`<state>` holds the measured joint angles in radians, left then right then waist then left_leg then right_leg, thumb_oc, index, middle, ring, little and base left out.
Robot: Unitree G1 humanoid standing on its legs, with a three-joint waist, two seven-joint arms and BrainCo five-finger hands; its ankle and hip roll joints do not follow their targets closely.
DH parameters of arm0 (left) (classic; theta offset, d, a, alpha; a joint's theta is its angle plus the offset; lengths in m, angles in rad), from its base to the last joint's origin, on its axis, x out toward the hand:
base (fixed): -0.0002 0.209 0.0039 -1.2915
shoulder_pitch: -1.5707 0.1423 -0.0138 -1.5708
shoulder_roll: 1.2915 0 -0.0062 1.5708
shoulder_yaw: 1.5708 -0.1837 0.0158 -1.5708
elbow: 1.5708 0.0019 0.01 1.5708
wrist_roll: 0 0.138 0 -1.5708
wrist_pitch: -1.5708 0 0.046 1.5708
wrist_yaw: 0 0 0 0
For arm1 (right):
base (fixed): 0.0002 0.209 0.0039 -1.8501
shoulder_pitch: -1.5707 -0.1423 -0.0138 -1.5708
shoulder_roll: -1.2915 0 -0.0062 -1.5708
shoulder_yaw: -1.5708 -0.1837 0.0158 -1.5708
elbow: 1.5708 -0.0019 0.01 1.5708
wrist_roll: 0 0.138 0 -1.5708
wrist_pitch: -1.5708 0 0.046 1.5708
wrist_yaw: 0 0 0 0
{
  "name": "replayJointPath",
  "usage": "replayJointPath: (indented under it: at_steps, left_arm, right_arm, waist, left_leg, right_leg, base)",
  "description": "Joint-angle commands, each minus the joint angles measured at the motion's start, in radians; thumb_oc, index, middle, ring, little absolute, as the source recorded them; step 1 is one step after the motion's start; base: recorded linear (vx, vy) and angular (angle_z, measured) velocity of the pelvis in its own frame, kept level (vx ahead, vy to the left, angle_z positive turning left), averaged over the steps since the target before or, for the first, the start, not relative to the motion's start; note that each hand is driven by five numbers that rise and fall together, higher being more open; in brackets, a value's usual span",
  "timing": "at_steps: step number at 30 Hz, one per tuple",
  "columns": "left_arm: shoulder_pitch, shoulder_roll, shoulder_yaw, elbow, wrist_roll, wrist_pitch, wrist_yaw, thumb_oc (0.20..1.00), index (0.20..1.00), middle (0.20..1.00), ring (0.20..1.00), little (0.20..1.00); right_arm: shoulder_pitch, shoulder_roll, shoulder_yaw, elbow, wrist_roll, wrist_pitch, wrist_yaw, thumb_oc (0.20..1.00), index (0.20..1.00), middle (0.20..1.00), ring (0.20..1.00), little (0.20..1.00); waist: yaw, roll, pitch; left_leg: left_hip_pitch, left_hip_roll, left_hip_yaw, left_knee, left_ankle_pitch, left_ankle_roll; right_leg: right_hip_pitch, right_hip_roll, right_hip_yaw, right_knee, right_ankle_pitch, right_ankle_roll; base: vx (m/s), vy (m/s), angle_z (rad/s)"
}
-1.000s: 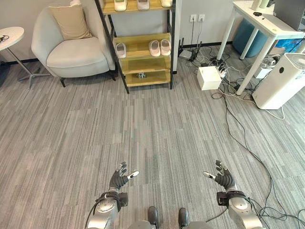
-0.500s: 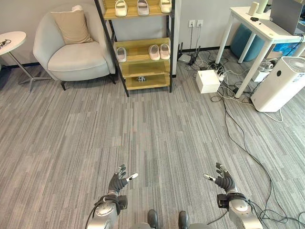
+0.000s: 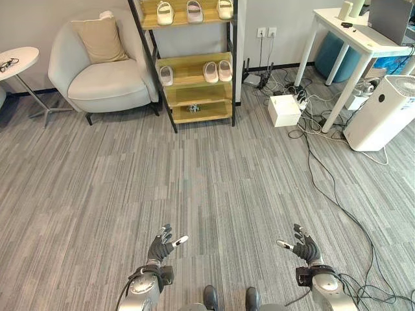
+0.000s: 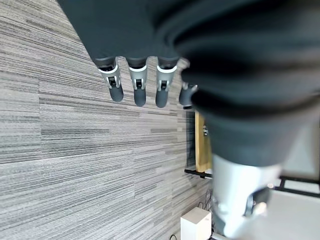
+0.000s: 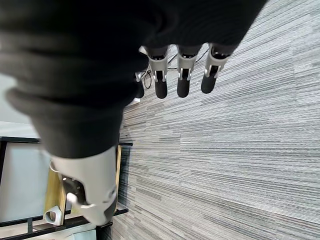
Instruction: Arrange the slippers neatly on the shoe rack.
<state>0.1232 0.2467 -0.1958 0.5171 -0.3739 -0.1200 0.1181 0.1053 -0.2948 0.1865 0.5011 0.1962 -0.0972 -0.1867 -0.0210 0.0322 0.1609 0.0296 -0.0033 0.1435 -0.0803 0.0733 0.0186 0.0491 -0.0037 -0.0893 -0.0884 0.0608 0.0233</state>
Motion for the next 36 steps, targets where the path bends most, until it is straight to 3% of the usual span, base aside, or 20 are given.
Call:
replayJointPath:
  at_steps: [1,2,3,5,8,11,12,13,16,18,19,20,23,25,27,29,30,31,35,36]
  left_arm:
    - [-0.057,0.043,0.010,-0.068,0.005,-0.044,0.006,1.000,1.000,1.000,1.000,1.000]
    - [-0.044,0.063,0.018,-0.096,0.035,-0.043,-0.001,1.000,1.000,1.000,1.000,1.000]
    - [-0.020,0.083,0.036,-0.114,0.047,-0.043,-0.005,1.000,1.000,1.000,1.000,1.000]
    - [-0.008,0.090,0.048,-0.107,0.058,-0.039,-0.012,1.000,1.000,1.000,1.000,1.000]
    - [-0.031,0.094,0.056,-0.077,0.087,-0.031,-0.004,1.000,1.000,1.000,1.000,1.000]
    - [-0.073,0.103,0.046,-0.089,0.117,-0.040,0.007,1.000,1.000,1.000,1.000,1.000]
    - [-0.130,0.106,0.039,-0.093,0.124,-0.046,0.024,1.000,1.000,1.000,1.000,1.000]
    - [-0.155,0.101,0.034,-0.098,0.120,-0.057,0.030,1.000,1.000,1.000,1.000,1.000]
    - [-0.159,0.092,0.027,-0.129,0.110,-0.070,0.018,1.000,1.000,1.000,1.000,1.000]
    - [-0.153,0.079,0.025,-0.159,0.071,-0.075,0.005,1.000,1.000,1.000,1.000,1.000]
    - [-0.139,0.069,0.018,-0.195,0.023,-0.077,-0.017,1.000,1.000,1.000,1.000,1.000]
    - [-0.140,0.069,0.018,-0.195,0.023,-0.077,-0.017,1.000,1.000,1.000,1.000,1.000]
    - [-0.138,0.052,0.011,-0.215,-0.013,-0.077,-0.013,1.000,1.000,1.000,1.000,1.000]
    - [-0.136,0.049,0.003,-0.228,-0.018,-0.072,-0.011,1.000,1.000,1.000,1.000,1.000]
    - [-0.132,0.046,0.000,-0.238,-0.013,-0.069,-0.012,1.000,1.000,1.000,1.000,1.000]
    - [-0.120,0.048,-0.009,-0.248,-0.001,-0.065,-0.014,1.000,1.000,1.000,1.000,1.000]
    - [-0.118,0.046,-0.011,-0.248,0.003,-0.062,-0.011,1.000,1.000,1.000,1.000,1.000]
    - [-0.131,0.047,-0.013,-0.241,0.005,-0.058,0.004,1.000,1.000,1.000,1.000,1.000]
    - [-0.118,0.056,0.007,-0.246,0.005,-0.062,0.014,1.000,1.000,1.000,1.000,1.000]
    - [-0.112,0.059,0.010,-0.250,0.007,-0.062,0.013,1.000,1.000,1.000,1.000,1.000]
  right_arm:
    - [-0.067,-0.020,0.014,-0.050,-0.007,-0.023,-0.010,1.000,1.000,1.000,1.000,1.000]
    - [-0.067,-0.023,0.002,-0.057,-0.013,-0.022,-0.008,1.000,1.000,1.000,1.000,1.000]
    - [-0.074,-0.027,-0.012,-0.066,-0.022,-0.021,-0.010,1.000,1.000,1.000,1.000,1.000]
    - [-0.081,-0.022,-0.021,-0.075,-0.030,-0.019,-0.007,1.000,1.000,1.000,1.000,1.000]
    - [-0.075,-0.011,-0.040,-0.084,-0.026,-0.020,-0.011,1.000,1.000,1.000,1.000,1.000]
    - [-0.068,-0.013,-0.044,-0.077,-0.015,-0.020,-0.010,1.000,1.000,1.000,1.000,1.000]
    - [-0.073,-0.019,-0.040,-0.059,-0.011,-0.017,-0.017,1.000,1.000,1.000,1.000,1.000]
    - [-0.070,-0.024,-0.042,-0.060,-0.015,-0.015,-0.016,1.000,1.000,1.000,1.000,1.000]
    - [-0.041,-0.040,-0.052,-0.057,-0.008,-0.026,0.000,1.000,1.000,1.000,1.000,1.000]
    - [-0.033,-0.060,-0.055,-0.067,-0.006,-0.034,0.011,1.000,1.000,1.000,1.000,1.000]
    - [-0.025,-0.080,-0.054,-0.083,0.006,-0.046,0.025,1.000,1.000,1.000,1.000,1.000]
    - [-0.026,-0.080,-0.054,-0.083,0.006,-0.046,0.025,1.000,1.000,1.000,1.000,1.000]
    - [-0.038,-0.091,-0.051,-0.077,0.020,-0.044,0.023,1.000,1.000,1.000,1.000,1.000]
    - [-0.042,-0.092,-0.048,-0.073,0.027,-0.037,0.014,1.000,1.000,1.000,1.000,1.000]
    - [-0.044,-0.090,-0.047,-0.064,0.036,-0.040,0.008,1.000,1.000,1.000,1.000,1.000]
    - [-0.043,-0.092,-0.045,-0.061,0.032,-0.041,0.006,1.000,1.000,1.000,1.000,1.000]
    - [-0.046,-0.093,-0.041,-0.052,0.030,-0.041,0.003,1.000,1.000,1.000,1.000,1.000]
    - [-0.060,-0.096,-0.035,-0.030,0.022,-0.036,-0.017,1.000,1.000,1.000,1.000,1.000]
    - [-0.053,-0.089,-0.033,-0.027,0.021,-0.029,-0.014,1.000,1.000,1.000,1.000,1.000]
    - [-0.046,-0.083,-0.033,-0.031,0.017,-0.029,-0.010,1.000,1.000,1.000,1.000,1.000]
  waist:
    - [0.006,-0.050,0.048]
    - [0.009,-0.055,0.058]
    - [0.016,-0.056,0.083]
    - [0.012,-0.051,0.100]
    - [-0.004,-0.037,0.114]
    - [-0.028,-0.038,0.115]
    - [-0.052,-0.047,0.114]
    - [-0.069,-0.048,0.107]
    - [-0.083,-0.049,0.085]
    - [-0.091,-0.034,0.070]
    - [-0.077,-0.040,0.072]
    - [-0.079,-0.039,0.072]
    - [-0.056,-0.060,0.096]
    - [-0.042,-0.068,0.108]
    - [-0.026,-0.074,0.112]
    - [-0.009,-0.067,0.107]
    - [0.004,-0.055,0.107]
    - [0.029,-0.042,0.110]
    - [0.037,-0.050,0.093]
    - [0.036,-0.046,0.083]
  left_leg:
    - [0.029,0.040,-0.032,0.002,-0.102,-0.045]
    - [0.017,0.028,-0.038,0.011,-0.111,-0.033]
    - [0.000,0.021,-0.035,0.027,-0.126,-0.019]
    - [0.008,0.017,-0.026,0.027,-0.135,-0.007]
    - [0.066,0.025,-0.022,0.003,-0.155,-0.009]
    - [0.107,0.016,-0.037,-0.007,-0.180,-0.024]
    - [0.150,0.014,-0.053,-0.007,-0.212,-0.041]
    - [0.187,0.021,-0.060,-0.007,-0.239,-0.055]
    - [0.220,0.038,-0.074,0.024,-0.265,-0.074]
    - [0.204,0.073,-0.081,0.132,-0.218,-0.106]
    - [0.099,0.079,-0.099,0.386,-0.102,-0.140]
    - [0.093,0.080,-0.102,0.396,-0.106,-0.141]
    - [-0.007,0.059,-0.136,0.591,-0.039,-0.155]
    - [-0.078,0.058,-0.119,0.620,-0.071,-0.134]
    - [-0.148,0.048,-0.094,0.552,-0.110,-0.112]
    - [-0.179,0.050,-0.076,0.386,-0.125,-0.092]
    - [-0.193,0.065,-0.080,0.254,-0.072,-0.094]
    - [-0.253,0.102,-0.059,0.013,0.030,-0.112]
    - [-0.263,0.119,-0.004,-0.007,0.042,-0.113]
    - [-0.255,0.122,0.000,-0.007,0.077,-0.113]
  right_leg:
    - [0.025,-0.127,0.007,0.001,-0.088,0.131]
    - [0.005,-0.138,0.008,0.042,-0.084,0.136]
    - [-0.078,-0.154,-0.003,0.185,-0.092,0.163]
    - [-0.153,-0.173,-0.008,0.329,-0.061,0.198]
    - [-0.227,-0.198,-0.032,0.450,-0.021,0.210]
    - [-0.241,-0.189,-0.068,0.308,-0.030,0.177]
    - [-0.257,-0.172,-0.084,0.123,0.013,0.173]
    - [-0.269,-0.164,-0.091,0.068,0.039,0.178]
    - [-0.228,-0.151,-0.089,0.048,0.052,0.156]
    - [-0.182,-0.116,-0.087,0.041,0.036,0.126]
    - [-0.101,-0.090,-0.074,0.019,-0.009,0.080]
    - [-0.102,-0.089,-0.076,0.020,-0.009,0.080]
    - [-0.049,-0.087,-0.061,0.019,-0.048,0.044]
    - [-0.023,-0.087,-0.043,0.022,-0.076,0.036]
    - [0.009,-0.085,-0.033,0.016,-0.099,0.039]
    - [0.037,-0.078,-0.027,0.008,-0.126,0.049]
    - [0.060,-0.064,-0.025,0.003,-0.143,0.053]
    - [0.127,-0.046,-0.034,0.001,-0.198,0.054]
    - [0.174,-0.045,-0.014,0.007,-0.218,0.065]
    - [0.187,-0.047,-0.009,0.012,-0.226,0.068]
  base:
    - [0.00,0.126,-0.08]
    - [-0.03,0.168,-0.01]
    - [-0.03,0.216,-0.07]
    - [0.01,0.177,-0.19]
    - [0.18,0.097,0.03]
    - [0.38,-0.082,0.18]
    - [0.62,-0.276,0.39]
    - [0.64,-0.312,0.46]
    - [0.35,-0.214,0.38]
    - [0.39,-0.349,0.39]
    - [0.36,-0.368,0.17]
    - [0.32,-0.327,-0.05]
    - [0.22,-0.183,-0.34]
    - [0.25,-0.128,-0.07]
    - [0.31,-0.062,-0.03]
    - [0.36,0.024,-0.18]
    - [0.63,0.101,-0.19]
    - [0.51,0.082,-0.16]
    - [0.38,0.115,-0.22]
    - [0.42,0.183,-0.66]
